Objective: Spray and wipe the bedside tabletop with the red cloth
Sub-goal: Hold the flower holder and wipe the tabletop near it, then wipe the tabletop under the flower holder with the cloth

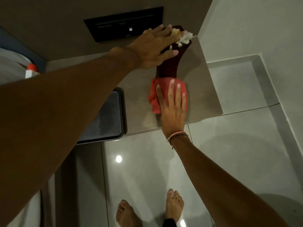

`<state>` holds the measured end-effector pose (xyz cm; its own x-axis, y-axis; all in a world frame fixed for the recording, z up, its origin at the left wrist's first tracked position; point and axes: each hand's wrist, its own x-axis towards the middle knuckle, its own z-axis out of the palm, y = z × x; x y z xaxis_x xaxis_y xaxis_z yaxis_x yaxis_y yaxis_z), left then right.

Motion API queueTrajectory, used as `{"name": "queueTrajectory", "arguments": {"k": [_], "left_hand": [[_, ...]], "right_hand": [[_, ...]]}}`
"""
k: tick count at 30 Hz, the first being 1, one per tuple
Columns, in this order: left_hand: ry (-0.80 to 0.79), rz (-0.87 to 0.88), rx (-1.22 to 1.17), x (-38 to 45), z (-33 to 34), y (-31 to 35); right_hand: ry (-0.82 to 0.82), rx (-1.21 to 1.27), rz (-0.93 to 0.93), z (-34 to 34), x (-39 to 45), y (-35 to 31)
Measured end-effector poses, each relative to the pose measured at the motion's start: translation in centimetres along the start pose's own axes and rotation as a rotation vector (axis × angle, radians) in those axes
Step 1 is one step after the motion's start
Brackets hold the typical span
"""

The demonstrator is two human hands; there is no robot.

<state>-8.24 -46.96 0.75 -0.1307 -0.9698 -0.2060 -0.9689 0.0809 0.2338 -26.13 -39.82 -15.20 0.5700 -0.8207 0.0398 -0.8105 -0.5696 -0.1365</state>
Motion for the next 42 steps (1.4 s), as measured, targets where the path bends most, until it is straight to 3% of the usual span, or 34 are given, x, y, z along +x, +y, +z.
{"name": "queueTrajectory", "arguments": {"k": [3, 6, 12, 18, 20, 23, 25, 26, 29, 31, 32, 34, 36, 40, 42], "left_hand": [[0.01, 0.016, 0.012, -0.3, 0.4, 0.5], [0.038, 0.01, 0.077, -1.1, 1.1, 1.2], [0.149, 0.014, 0.231, -3.4, 4.2, 3.4], [0.182, -0.002, 0.263, -5.0, 5.7, 5.0], [0.201, -0.023, 0.216, -6.0, 5.1, 4.9], [0.5, -0.19, -0.168, -9.8, 5.0, 4.5], [0.607, -0.395, -0.537, -13.7, 6.7, 4.2], [0.561, -0.527, -0.752, -15.5, 7.9, 4.0], [0.194, -0.875, -1.47, -19.4, 11.3, 3.1], [0.068, -0.893, -1.831, -21.0, 13.3, 1.7], [0.123, -0.89, -1.93, -21.4, 13.9, 1.0], [0.334, -0.962, -1.961, -21.9, 14.9, -0.5], [0.489, -1.053, -1.804, -21.8, 15.1, -1.6], [0.541, -1.089, -1.492, -21.3, 14.3, -2.6], [0.493, -1.081, -1.377, -20.9, 13.9, -2.7]], "right_hand": [[-0.128, 0.036, -0.061, 0.3, -3.1, 1.1], [-0.153, 0.204, 0.011, -0.7, -5.7, 1.8], [0.122, 1.163, 0.533, -4.2, -8.8, 2.6], [0.029, 1.706, 0.869, -6.9, -10.4, 3.9], [-0.079, 1.827, 0.873, -8.0, -10.6, 3.8], [-0.248, 1.969, 0.88, -9.2, -10.4, 3.6], [-0.318, 1.996, 0.886, -9.6, -9.7, 2.8], [-0.351, 1.994, 0.873, -9.9, -9.1, 2.1], [-0.483, 1.959, 0.822, -9.7, -6.2, -1.2], [-0.569, 1.902, 0.827, -8.9, -3.9, -4.4], [-0.606, 1.852, 0.827, -8.5, -2.8, -6.0], [-0.642, 1.713, 0.817, -7.7, -0.8, -9.3], [-0.603, 1.56, 0.782, -6.8, 0.6, -11.2], [-0.537, 1.385, 0.763, -5.4, 2.0, -12.8], [-0.537, 1.328, 0.736, -5.1, 2.1, -12.9]]}}
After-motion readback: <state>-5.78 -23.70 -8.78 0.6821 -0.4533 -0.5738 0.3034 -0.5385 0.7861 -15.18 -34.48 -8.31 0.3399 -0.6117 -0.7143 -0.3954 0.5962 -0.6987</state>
